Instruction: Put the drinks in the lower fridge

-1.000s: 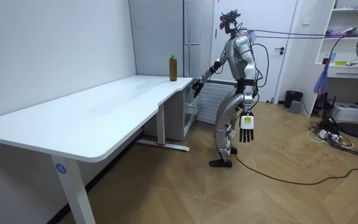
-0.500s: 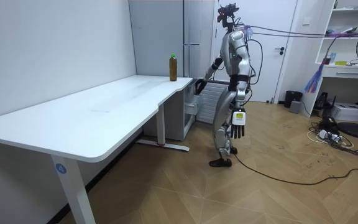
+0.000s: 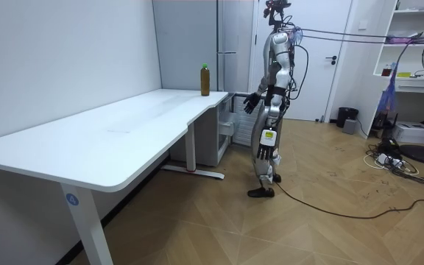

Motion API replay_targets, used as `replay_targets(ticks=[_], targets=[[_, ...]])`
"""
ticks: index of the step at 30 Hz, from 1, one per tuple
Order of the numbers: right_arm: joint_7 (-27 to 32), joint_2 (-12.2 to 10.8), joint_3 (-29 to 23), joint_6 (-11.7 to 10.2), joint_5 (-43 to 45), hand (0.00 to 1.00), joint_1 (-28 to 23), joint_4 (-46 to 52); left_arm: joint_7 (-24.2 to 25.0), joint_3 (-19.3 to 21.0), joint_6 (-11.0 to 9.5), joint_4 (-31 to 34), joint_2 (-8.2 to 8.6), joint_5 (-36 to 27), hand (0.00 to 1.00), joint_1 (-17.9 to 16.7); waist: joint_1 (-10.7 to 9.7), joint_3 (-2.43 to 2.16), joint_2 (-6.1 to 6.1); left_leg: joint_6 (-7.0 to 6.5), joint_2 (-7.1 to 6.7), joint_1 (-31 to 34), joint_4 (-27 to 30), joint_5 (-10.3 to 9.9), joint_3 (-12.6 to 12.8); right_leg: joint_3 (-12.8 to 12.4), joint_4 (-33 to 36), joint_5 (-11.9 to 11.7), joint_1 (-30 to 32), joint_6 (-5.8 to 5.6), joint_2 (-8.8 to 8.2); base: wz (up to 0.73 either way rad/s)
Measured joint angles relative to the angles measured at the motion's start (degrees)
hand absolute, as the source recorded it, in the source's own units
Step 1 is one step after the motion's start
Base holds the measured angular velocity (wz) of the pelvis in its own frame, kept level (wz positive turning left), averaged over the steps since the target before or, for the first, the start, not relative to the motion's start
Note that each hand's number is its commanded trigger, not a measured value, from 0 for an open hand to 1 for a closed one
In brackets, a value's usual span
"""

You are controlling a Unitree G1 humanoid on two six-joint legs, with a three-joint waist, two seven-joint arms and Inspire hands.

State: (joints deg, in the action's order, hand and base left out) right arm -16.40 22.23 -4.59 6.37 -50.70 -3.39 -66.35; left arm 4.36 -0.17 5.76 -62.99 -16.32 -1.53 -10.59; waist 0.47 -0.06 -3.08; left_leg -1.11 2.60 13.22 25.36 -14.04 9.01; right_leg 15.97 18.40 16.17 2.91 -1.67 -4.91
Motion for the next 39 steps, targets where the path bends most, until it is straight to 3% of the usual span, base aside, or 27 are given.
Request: replay_targets(ticks=[6, 10, 15, 19, 24, 29, 31, 35, 39], targets=[[-2.6, -4.8, 1.3, 0.2, 9.4, 0.00, -3.2, 0.0, -0.3, 0.0, 0.1, 0.3, 0.16, -0.1, 0.00, -0.7, -0.4, 0.34, 0.67, 0.03, -0.43, -3.0, -1.8, -0.2, 0.2, 0.0, -2.2, -0.5, -3.0, -0.31, -0.13, -0.03], [-3.8, -6.6, 1.3, 0.3, 16.4, 0.00, -3.4, -0.4, -0.2, 1.0, 0.1, 0.4, 0.73, 0.4, 0.00, -0.7, -0.4, 0.44, 0.98, 0.22, -0.68, -4.9, -3.0, -0.4, 0.3, -0.1, -3.5, -0.5, -4.9, -0.33, -0.08, -0.03], [-3.8, -7.2, 3.4, 0.2, 22.4, 0.00, -4.7, -1.9, -0.7, 2.4, 0.3, 0.3, 2.45, 4.6, 0.00, -1.4, -0.2, 0.36, 0.52, 0.28, -1.26, -6.9, -4.0, -0.4, 0.3, -0.1, -4.8, -0.7, -7.1, -0.62, -0.20, 0.01], [-3.4, -8.9, 3.3, -0.1, 26.2, 0.00, -4.7, -3.6, -1.7, 3.2, 0.3, 0.1, 4.15, 4.6, 0.00, -1.6, -0.1, 0.44, 0.13, 0.52, -1.34, -8.1, -4.5, -0.6, 0.2, -0.1, -4.9, -0.8, -8.0, -0.69, -0.18, -0.01], [-2.3, -9.6, 3.3, -0.4, 26.6, 0.00, -4.9, -3.6, -2.5, 3.4, 0.2, 0.0, 4.44, 4.6, 0.00, -1.6, -0.2, 0.48, 0.01, 0.59, -1.30, -9.1, -4.6, -0.9, 0.1, -0.1, -4.9, -0.9, -8.8, -0.71, -0.13, -0.03], [0.3, -9.9, 2.9, -0.5, 27.9, 0.00, -5.1, -3.9, -4.0, 6.1, 0.6, -0.3, 5.73, 4.5, 0.00, -1.6, -0.2, 0.48, 0.83, 0.36, -1.28, -10.0, -4.8, -1.3, 0.1, -0.5, -5.7, -1.4, -9.9, -0.93, -0.04, -0.06], [1.2, -10.1, 1.8, -0.7, 27.9, 0.00, -5.0, -4.8, -4.9, 7.9, 0.6, -0.2, 6.75, 4.2, 0.00, -1.5, -0.2, 0.35, 1.17, 0.33, -1.30, -10.1, -4.8, -1.3, 0.1, -0.5, -5.8, -1.6, -10.0, -0.93, -0.02, 0.00], [3.0, -10.5, 0.9, -0.7, 27.8, 0.00, -5.1, -5.2, -6.1, 8.5, 0.6, -0.5, 7.22, 3.2, 0.00, -1.7, -0.2, 0.33, 1.44, 0.33, -1.38, -11.0, -5.1, -1.2, 0.1, -0.5, -6.0, -1.6, -10.9, -0.92, 0.00, 0.00], [4.9, -10.6, 0.9, -0.5, 27.9, 0.00, -4.7, -5.8, -9.8, 10.4, 0.6, 0.2, 7.43, -3.1, 0.00, -1.4, -0.2, 0.19, 1.53, 0.36, -1.48, -12.1, -5.5, -1.2, 0.1, -0.7, -6.8, -1.8, -12.1, -0.98, 0.08, 0.00]])
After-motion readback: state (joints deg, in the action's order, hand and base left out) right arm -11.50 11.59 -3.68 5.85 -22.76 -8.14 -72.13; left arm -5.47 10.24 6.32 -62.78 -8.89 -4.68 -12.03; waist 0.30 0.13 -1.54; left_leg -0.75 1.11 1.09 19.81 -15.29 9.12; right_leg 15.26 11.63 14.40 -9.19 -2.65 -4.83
